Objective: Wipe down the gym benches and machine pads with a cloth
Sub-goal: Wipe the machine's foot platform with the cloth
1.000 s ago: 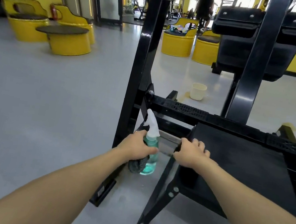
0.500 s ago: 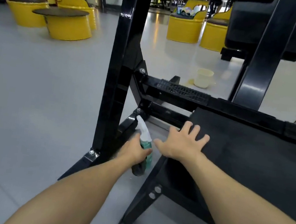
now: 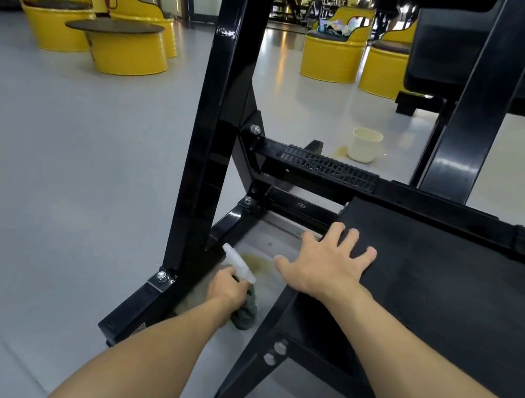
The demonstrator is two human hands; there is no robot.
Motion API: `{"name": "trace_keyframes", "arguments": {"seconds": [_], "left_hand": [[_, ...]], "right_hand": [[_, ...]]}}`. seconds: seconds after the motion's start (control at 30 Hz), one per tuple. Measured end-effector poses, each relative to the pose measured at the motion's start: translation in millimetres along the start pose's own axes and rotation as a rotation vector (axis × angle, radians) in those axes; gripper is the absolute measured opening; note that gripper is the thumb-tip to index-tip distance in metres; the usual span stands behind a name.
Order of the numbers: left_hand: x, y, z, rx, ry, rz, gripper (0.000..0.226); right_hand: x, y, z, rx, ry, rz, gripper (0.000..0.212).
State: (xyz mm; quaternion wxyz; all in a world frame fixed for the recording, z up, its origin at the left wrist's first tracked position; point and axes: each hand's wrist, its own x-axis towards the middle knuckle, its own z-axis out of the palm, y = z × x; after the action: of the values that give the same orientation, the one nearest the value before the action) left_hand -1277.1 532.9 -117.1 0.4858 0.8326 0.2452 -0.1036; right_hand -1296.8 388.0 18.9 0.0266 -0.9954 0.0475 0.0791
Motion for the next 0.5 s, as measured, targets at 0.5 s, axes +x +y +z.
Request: {"name": "trace_keyframes", "arguments": {"seconds": [0.5], "left_hand": [[-51.2,129.3,-39.1,-0.230,0.101,0.150,0.017]], "right_hand": [[-7.1,26.2,-33.9,0.523,-0.080,-0.191,0.065]]}}
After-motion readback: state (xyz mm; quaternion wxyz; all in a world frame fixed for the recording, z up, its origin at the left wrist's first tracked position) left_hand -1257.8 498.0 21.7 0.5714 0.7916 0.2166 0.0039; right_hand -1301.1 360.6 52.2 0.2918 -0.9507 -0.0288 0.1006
